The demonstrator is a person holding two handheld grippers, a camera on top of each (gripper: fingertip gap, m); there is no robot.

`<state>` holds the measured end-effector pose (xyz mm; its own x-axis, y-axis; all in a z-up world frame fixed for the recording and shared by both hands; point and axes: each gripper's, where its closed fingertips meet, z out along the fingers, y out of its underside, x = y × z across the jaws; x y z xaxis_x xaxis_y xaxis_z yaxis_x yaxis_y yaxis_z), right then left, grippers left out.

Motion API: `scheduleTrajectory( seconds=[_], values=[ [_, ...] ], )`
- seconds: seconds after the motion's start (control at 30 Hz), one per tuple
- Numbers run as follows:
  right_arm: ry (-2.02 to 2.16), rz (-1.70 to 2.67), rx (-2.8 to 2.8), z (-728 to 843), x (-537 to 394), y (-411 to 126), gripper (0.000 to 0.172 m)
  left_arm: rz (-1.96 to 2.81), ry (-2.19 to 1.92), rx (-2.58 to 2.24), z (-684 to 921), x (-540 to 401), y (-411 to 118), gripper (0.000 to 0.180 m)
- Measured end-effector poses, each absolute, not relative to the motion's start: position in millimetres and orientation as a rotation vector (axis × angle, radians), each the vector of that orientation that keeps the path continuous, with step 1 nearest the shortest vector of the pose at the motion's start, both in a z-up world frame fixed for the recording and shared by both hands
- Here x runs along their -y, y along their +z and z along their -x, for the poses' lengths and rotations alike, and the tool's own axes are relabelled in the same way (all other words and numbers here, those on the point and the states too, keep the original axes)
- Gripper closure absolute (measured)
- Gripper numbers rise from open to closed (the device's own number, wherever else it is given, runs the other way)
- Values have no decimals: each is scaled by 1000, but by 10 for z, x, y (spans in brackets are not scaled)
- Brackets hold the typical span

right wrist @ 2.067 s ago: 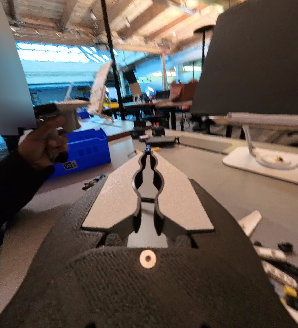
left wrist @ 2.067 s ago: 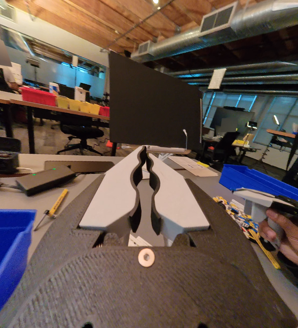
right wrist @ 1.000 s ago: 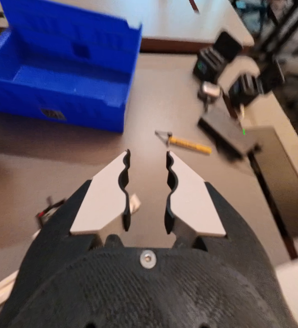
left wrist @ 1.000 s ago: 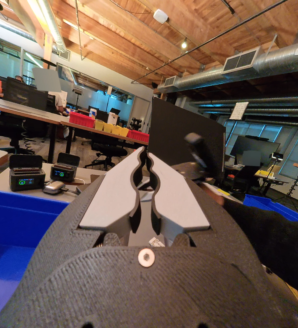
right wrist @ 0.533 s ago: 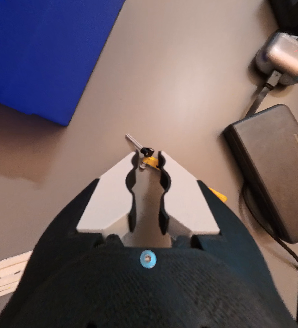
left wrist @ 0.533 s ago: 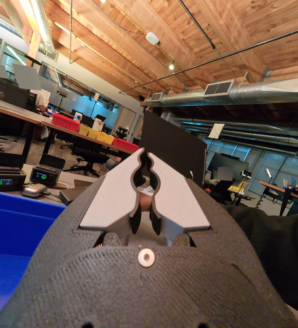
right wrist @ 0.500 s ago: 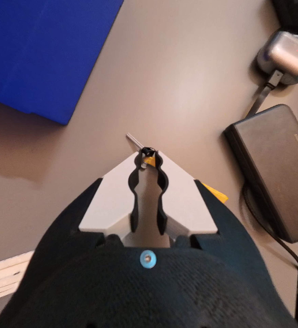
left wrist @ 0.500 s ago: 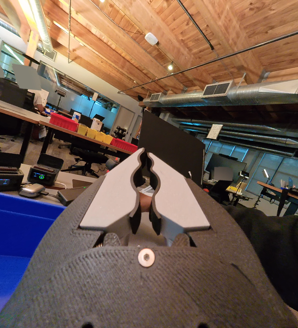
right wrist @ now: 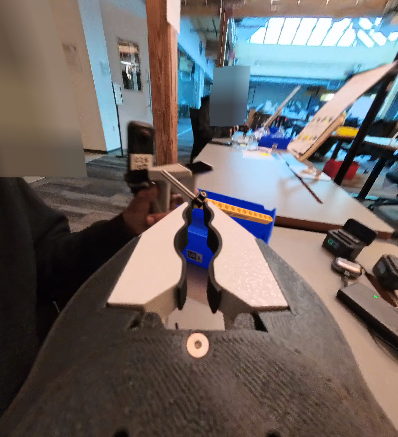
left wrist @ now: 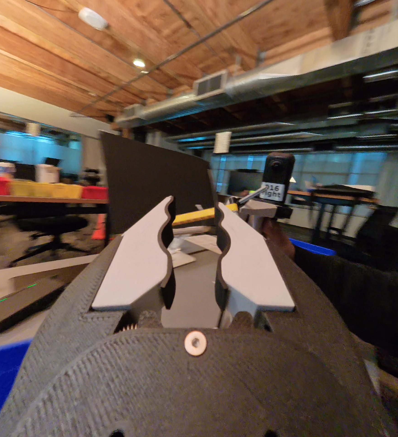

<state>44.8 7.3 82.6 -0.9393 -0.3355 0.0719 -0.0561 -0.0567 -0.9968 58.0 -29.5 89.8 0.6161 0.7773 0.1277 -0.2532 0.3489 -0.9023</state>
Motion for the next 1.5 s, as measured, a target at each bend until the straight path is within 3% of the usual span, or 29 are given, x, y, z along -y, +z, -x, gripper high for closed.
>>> scheduleTrajectory(
  seconds=[0.13, 0.27, 0.4, 0.47, 0.7, 0.87, 1.03, 1.17, 1.3, 1.5],
  values=[
    [-2453, 385, -1931, -717, -613, 983, 165, 1038, 315, 508, -669, -358, 860, 168],
    [-2830, 348, -1968, -854, -1019, 965, 164, 913, -398, 363, -929, -851, 889, 153],
    [-2798, 404, -2127, -1031, -1100, 849, 165, 940, -638, 309, -1089, -1250, 821, 150],
    [-2775, 445, -2208, -1083, -1118, 833, 164, 924, -649, 293, -1131, -1332, 852, 165],
    [-2782, 354, -2303, -1066, -1205, 849, 162, 986, -434, 331, -1069, -1387, 840, 170],
    [-2859, 252, -2465, -1047, -1220, 876, 148, 898, -382, 374, -967, -1237, 900, 172],
    [-3197, 614, -2636, -1191, -1247, 1022, 152, 863, -410, 447, -855, -1223, 850, 172],
    [-3306, 1071, -2785, -1254, -1202, 938, 172, 851, -439, 474, -827, -1276, 821, 172],
    [-3255, 797, -2770, -1155, -1209, 918, 156, 860, -443, 476, -831, -1331, 806, 172],
    [-3110, 807, -2906, -1057, -1189, 834, 168, 915, -421, 456, -859, -1454, 756, 173]
  ],
)
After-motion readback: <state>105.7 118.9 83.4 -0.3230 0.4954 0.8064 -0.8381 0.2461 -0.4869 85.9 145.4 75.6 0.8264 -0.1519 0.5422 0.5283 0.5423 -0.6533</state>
